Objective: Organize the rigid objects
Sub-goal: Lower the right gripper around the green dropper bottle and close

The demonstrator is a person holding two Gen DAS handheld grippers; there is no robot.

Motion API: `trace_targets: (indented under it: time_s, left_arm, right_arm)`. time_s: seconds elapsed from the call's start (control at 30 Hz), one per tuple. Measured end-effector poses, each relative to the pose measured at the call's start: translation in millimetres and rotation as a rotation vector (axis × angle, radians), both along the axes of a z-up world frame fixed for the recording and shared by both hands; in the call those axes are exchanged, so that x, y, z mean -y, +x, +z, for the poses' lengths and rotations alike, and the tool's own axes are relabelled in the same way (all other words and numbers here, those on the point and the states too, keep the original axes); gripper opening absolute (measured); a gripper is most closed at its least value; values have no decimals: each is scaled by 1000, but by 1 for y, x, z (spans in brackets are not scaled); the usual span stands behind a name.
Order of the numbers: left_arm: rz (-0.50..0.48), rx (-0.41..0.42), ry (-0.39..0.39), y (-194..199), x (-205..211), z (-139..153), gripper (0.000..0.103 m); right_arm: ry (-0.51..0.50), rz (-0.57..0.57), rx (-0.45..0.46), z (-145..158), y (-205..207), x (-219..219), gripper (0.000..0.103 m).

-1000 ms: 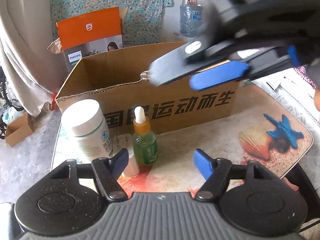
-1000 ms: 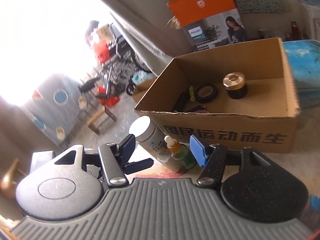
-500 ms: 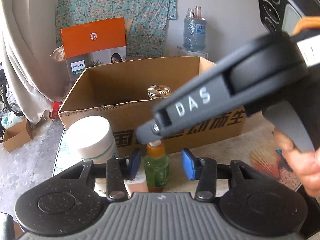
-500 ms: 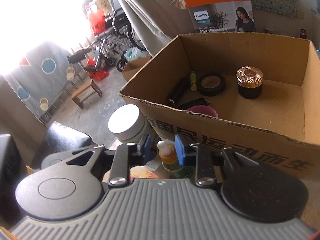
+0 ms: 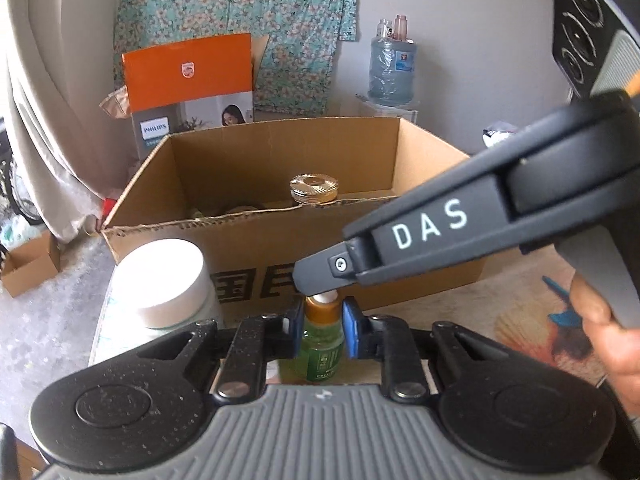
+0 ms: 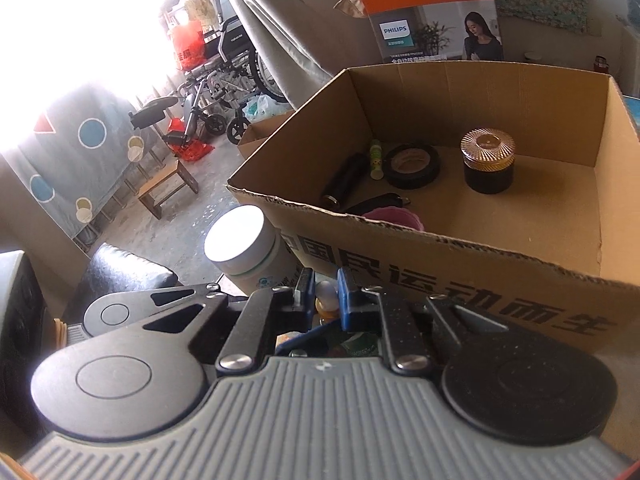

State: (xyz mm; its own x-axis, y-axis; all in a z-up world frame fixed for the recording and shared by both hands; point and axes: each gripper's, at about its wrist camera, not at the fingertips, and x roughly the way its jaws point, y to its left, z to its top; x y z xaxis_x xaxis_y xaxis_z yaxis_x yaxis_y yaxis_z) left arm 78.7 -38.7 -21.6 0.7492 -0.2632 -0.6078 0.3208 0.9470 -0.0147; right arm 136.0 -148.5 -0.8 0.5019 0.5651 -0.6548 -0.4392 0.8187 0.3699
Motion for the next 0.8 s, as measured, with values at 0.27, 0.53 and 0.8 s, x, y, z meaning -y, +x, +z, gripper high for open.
trace_targets:
  time_s: [0.27,0.53,0.8]
  left_arm:
    - [-48,-32,-80,-2,11,-1,21]
    - [-129,-56,-135,-5,29,-5,21]
    - [-151,-50,-111,-5,40,-8,27]
  right_arm:
    - [-20,-44,-3,2,-14,18,11]
    - [-46,-136,-6,3,-34,47,11]
    - [-8,-179,-16,-2,-43,67,13]
